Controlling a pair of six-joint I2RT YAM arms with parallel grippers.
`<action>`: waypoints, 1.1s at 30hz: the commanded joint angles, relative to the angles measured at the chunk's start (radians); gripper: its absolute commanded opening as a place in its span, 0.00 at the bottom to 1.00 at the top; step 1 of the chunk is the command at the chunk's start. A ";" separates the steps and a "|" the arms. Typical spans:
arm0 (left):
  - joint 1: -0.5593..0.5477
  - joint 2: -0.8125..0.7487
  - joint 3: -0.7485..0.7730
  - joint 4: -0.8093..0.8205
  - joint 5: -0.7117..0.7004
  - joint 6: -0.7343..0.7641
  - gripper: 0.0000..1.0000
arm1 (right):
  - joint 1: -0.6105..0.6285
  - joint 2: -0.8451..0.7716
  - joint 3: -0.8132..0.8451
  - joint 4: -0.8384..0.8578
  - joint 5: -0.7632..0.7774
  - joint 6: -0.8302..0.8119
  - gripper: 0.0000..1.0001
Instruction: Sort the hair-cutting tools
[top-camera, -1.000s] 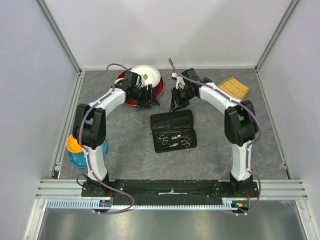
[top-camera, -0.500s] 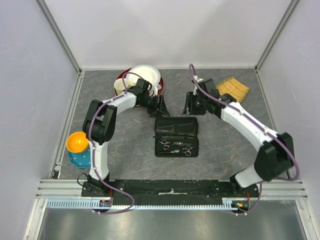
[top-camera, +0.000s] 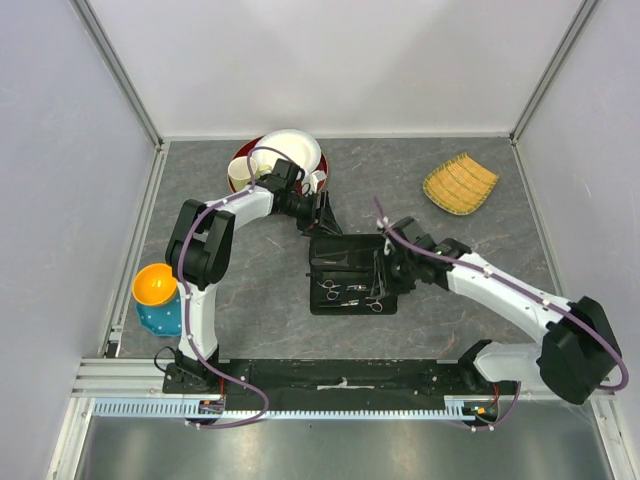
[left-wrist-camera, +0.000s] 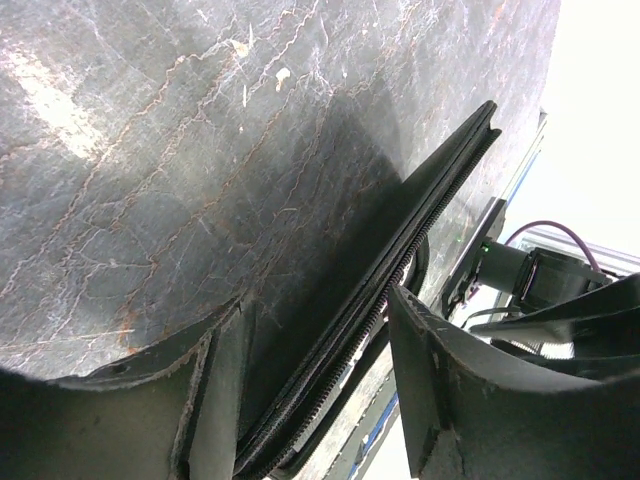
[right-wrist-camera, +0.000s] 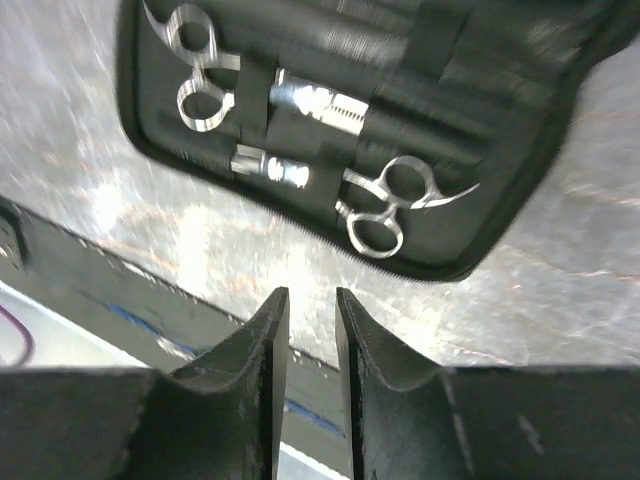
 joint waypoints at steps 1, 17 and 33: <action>-0.010 0.001 -0.003 0.013 0.032 0.023 0.60 | 0.100 0.061 -0.064 0.003 -0.082 0.020 0.29; -0.010 -0.051 -0.040 -0.017 -0.007 0.026 0.56 | 0.080 0.191 -0.156 0.090 0.115 0.100 0.14; -0.010 -0.271 -0.186 -0.062 0.139 0.098 0.54 | -0.085 0.392 -0.047 0.440 0.181 0.082 0.11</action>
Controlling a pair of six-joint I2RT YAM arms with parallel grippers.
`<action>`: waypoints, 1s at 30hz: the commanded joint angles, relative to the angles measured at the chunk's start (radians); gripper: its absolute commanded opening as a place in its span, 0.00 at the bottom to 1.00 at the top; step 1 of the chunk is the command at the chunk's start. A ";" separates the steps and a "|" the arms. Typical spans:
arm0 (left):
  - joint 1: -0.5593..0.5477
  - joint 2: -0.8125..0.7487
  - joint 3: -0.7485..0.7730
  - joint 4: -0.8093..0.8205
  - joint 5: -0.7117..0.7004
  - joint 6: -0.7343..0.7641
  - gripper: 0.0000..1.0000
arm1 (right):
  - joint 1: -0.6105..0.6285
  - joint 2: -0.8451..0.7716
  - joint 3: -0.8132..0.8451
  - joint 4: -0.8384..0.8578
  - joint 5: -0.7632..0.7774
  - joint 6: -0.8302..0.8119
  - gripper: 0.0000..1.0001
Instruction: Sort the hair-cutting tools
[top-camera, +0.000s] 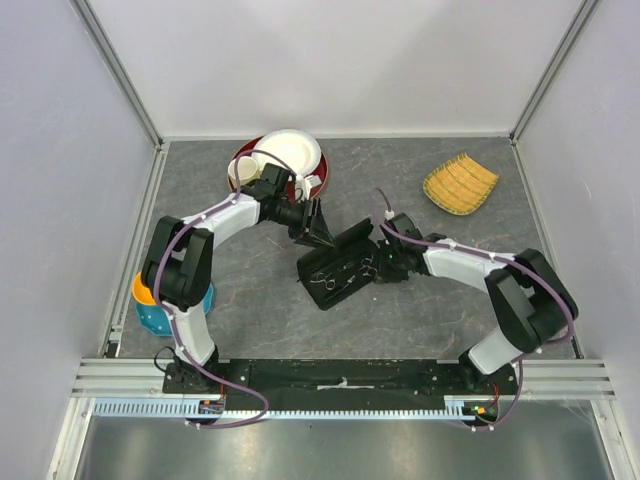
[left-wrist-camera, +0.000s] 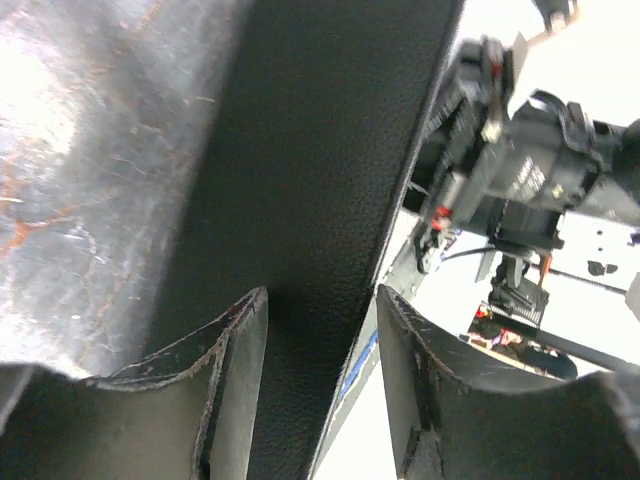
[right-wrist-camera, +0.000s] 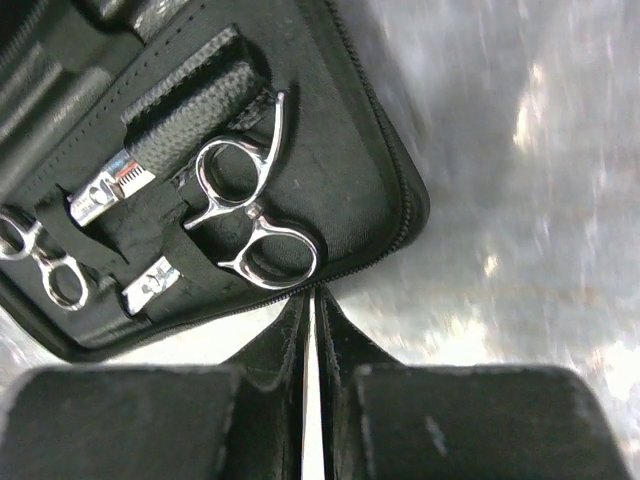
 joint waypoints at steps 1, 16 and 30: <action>-0.008 -0.074 -0.047 -0.003 0.118 0.070 0.54 | -0.024 0.123 0.084 0.168 0.066 -0.033 0.11; -0.034 -0.004 -0.118 0.096 0.050 -0.004 0.56 | -0.116 0.315 0.381 0.174 -0.016 -0.153 0.33; -0.066 0.070 -0.002 -0.007 -0.269 -0.146 0.49 | 0.044 -0.130 0.238 -0.050 -0.014 -0.312 0.57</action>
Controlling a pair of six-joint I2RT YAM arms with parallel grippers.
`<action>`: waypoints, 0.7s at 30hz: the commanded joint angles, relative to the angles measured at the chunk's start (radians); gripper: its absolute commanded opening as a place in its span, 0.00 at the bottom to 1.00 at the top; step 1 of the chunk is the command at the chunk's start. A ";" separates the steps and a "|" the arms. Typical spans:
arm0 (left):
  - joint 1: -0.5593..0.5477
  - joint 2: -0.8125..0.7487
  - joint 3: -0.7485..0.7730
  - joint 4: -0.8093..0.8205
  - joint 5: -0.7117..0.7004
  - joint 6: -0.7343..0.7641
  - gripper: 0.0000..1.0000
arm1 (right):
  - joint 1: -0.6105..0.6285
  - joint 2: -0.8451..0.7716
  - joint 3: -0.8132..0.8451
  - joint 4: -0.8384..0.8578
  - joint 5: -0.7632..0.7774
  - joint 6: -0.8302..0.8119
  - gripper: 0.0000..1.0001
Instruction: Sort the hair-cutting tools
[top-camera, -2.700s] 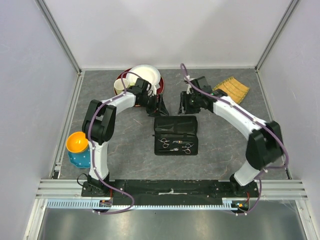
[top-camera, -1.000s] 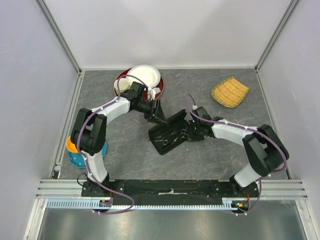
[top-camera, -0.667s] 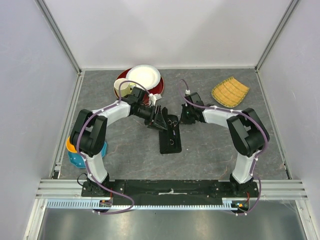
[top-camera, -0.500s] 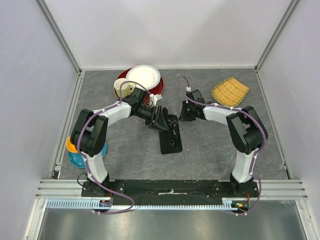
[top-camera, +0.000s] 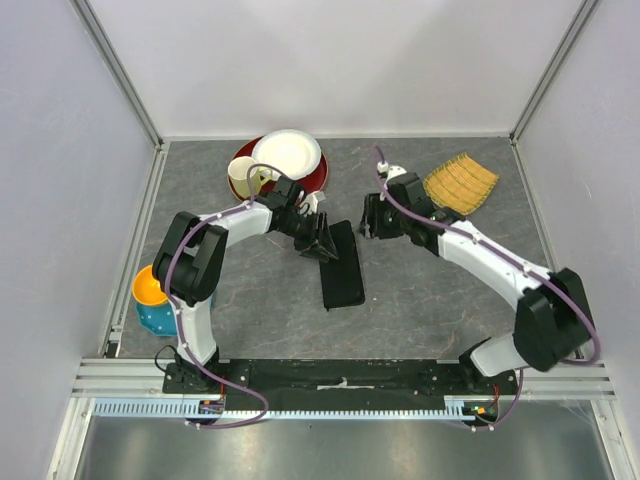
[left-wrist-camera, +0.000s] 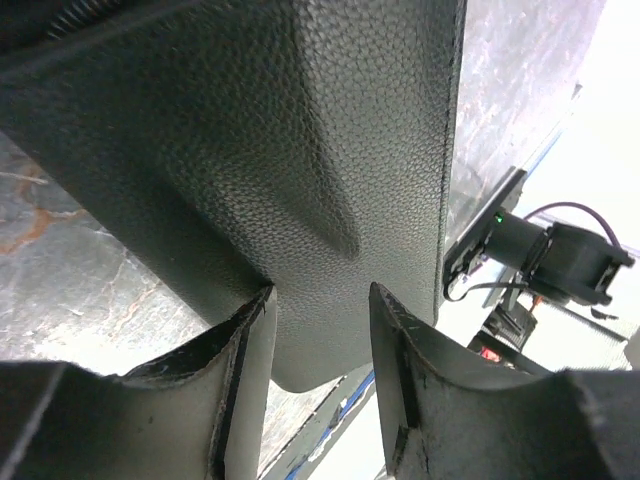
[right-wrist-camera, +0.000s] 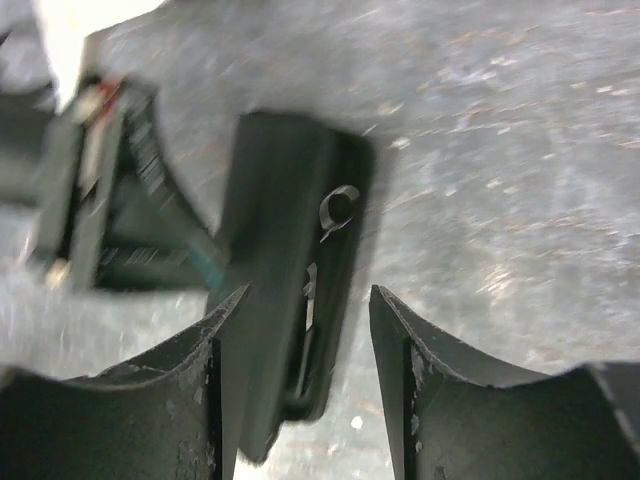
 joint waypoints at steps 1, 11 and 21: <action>-0.016 0.037 0.087 -0.081 -0.199 -0.055 0.49 | 0.140 -0.098 -0.091 -0.080 -0.016 -0.061 0.57; -0.040 0.053 0.101 -0.189 -0.398 -0.092 0.50 | 0.276 -0.100 -0.301 0.081 -0.007 0.075 0.42; -0.043 -0.023 0.035 -0.190 -0.449 -0.080 0.60 | 0.276 0.075 -0.311 0.130 0.116 0.157 0.28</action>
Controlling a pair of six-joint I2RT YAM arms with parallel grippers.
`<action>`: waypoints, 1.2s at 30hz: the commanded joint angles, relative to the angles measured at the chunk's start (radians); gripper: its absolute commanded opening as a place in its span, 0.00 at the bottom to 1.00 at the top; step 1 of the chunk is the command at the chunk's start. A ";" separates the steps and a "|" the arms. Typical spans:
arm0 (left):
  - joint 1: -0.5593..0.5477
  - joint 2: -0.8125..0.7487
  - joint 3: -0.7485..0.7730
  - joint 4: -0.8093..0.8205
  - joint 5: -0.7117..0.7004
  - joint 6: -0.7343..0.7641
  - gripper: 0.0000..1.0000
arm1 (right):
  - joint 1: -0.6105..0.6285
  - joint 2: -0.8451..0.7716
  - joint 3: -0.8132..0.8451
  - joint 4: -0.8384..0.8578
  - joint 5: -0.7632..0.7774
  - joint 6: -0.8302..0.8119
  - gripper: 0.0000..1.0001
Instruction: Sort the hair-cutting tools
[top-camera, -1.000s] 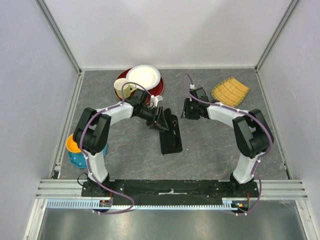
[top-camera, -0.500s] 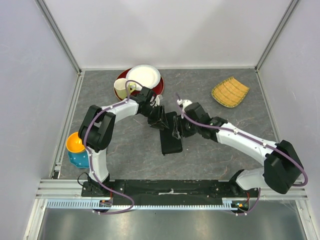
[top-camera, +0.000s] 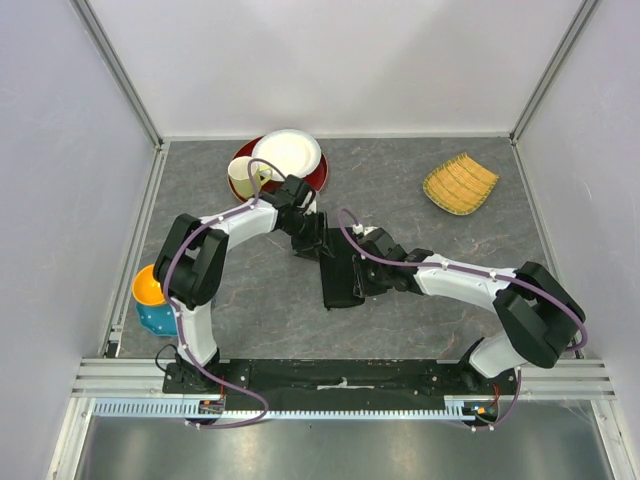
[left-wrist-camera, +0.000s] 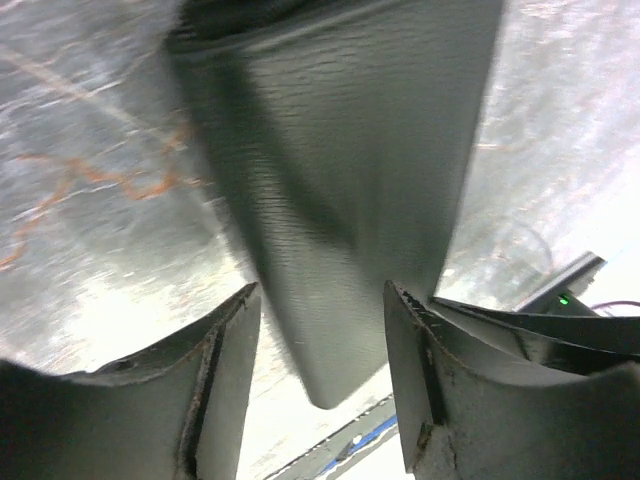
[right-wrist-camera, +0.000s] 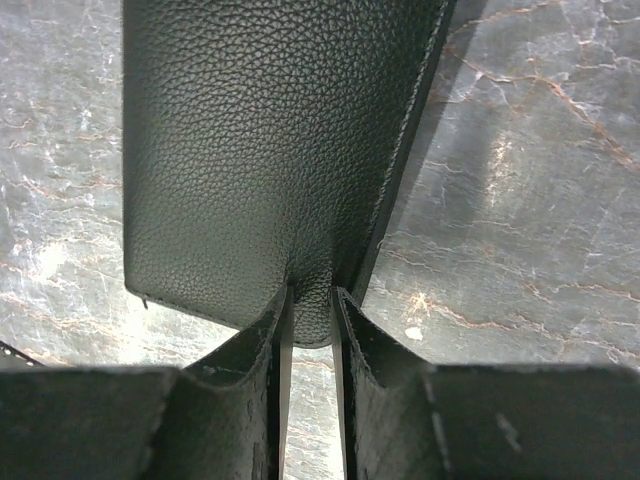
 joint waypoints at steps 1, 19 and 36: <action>0.008 -0.021 -0.064 -0.046 -0.127 0.015 0.60 | 0.003 0.067 0.000 0.059 0.101 0.054 0.28; -0.034 0.057 -0.152 0.055 -0.164 -0.129 0.56 | 0.205 -0.057 0.154 -0.146 0.247 0.093 0.54; -0.032 0.022 -0.230 0.112 -0.170 -0.117 0.54 | 0.293 0.092 0.059 0.084 0.115 0.384 0.57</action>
